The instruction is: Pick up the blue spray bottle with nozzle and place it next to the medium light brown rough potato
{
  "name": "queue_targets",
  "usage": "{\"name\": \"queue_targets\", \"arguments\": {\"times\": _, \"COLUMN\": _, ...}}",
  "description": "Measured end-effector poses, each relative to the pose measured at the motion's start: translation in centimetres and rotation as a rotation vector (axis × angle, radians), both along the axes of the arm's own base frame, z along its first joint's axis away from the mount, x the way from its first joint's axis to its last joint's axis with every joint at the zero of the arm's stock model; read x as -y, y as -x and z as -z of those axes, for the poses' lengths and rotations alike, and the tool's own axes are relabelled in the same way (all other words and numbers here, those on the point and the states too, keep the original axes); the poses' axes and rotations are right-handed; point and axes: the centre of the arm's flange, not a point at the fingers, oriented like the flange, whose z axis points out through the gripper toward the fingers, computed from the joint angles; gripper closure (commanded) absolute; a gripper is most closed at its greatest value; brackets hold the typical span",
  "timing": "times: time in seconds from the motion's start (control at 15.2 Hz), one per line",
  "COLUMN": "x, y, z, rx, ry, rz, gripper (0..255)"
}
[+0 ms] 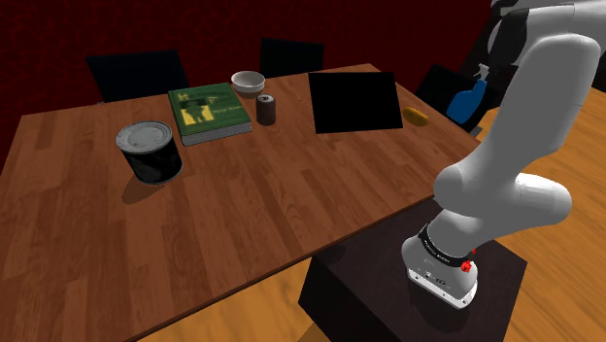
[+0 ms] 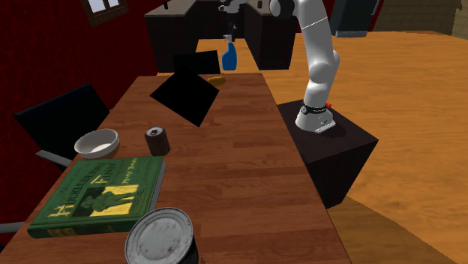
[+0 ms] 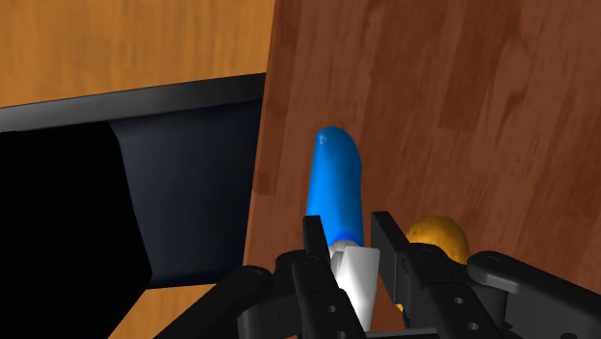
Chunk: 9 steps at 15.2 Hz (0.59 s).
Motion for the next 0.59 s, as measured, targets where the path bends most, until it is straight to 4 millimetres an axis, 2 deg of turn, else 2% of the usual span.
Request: {"name": "queue_targets", "arguments": {"times": 0.59, "x": 0.0, "y": 0.0, "z": 4.3, "rx": 0.000, "ry": 0.000, "rz": 0.000, "gripper": 255}}
